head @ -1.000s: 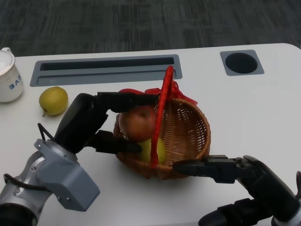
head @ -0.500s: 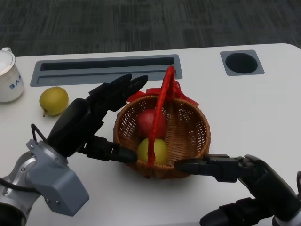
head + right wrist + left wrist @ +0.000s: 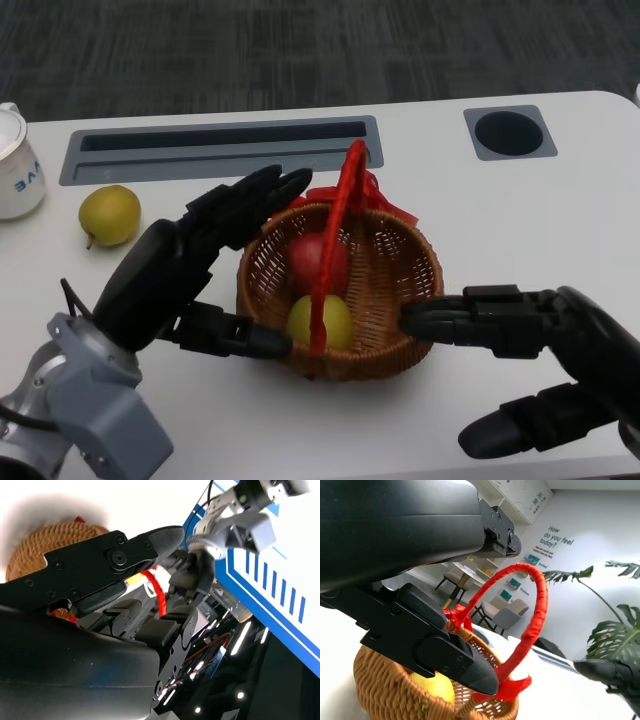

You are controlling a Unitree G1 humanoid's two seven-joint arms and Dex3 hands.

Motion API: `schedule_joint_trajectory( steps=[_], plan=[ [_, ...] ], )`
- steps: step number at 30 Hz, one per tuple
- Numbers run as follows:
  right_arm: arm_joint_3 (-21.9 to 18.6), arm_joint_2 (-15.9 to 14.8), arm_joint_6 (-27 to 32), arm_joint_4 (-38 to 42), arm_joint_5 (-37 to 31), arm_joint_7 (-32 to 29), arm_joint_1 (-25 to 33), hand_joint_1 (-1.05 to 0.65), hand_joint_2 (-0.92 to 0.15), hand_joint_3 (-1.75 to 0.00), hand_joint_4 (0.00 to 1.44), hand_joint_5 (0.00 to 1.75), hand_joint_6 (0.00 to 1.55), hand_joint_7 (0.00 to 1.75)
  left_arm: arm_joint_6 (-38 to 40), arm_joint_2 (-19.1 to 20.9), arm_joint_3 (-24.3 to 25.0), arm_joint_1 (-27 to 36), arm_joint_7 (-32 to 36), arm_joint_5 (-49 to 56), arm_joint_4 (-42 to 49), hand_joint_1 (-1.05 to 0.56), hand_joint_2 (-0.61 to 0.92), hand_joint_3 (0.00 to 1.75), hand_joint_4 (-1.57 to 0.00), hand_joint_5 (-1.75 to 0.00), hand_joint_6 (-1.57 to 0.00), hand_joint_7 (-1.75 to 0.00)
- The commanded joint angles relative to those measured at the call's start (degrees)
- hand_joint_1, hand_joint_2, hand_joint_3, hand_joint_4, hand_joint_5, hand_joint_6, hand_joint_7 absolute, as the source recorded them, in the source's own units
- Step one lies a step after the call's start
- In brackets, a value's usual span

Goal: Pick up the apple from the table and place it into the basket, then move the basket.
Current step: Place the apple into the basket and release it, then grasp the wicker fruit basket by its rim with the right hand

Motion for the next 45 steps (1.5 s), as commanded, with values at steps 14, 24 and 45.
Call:
schedule_joint_trajectory(
  steps=[14, 24, 45],
  plan=[
    [0.1, -4.2, -6.4, 17.1, -8.2, 0.7, -14.7, -0.58, -0.9, 0.0, 0.66, 0.0, 0.6, 0.0, -1.6, 5.2, 4.2, 12.6, -10.2, -17.2, -8.8, -0.74, 0.72, 0.0, -0.52, -0.06, -0.5, -0.04],
    [3.5, -3.0, -9.8, 27.3, -14.4, -0.9, -22.7, -0.56, -0.84, -0.01, 0.72, 0.02, 0.65, 0.01, 0.1, 7.4, 9.0, 14.5, -18.5, -25.9, -6.8, -0.75, 0.71, 0.0, -0.5, -0.02, -0.5, -0.01],
    [14.2, -3.7, -5.0, 40.1, -38.0, -11.5, -34.6, -0.58, -0.86, 0.0, 0.72, 0.01, 0.65, 0.01, 0.8, 5.2, 14.9, 16.9, -20.9, -26.1, -6.3, -0.77, 0.71, 0.0, -0.56, -0.02, -0.54, -0.01]
  ],
)
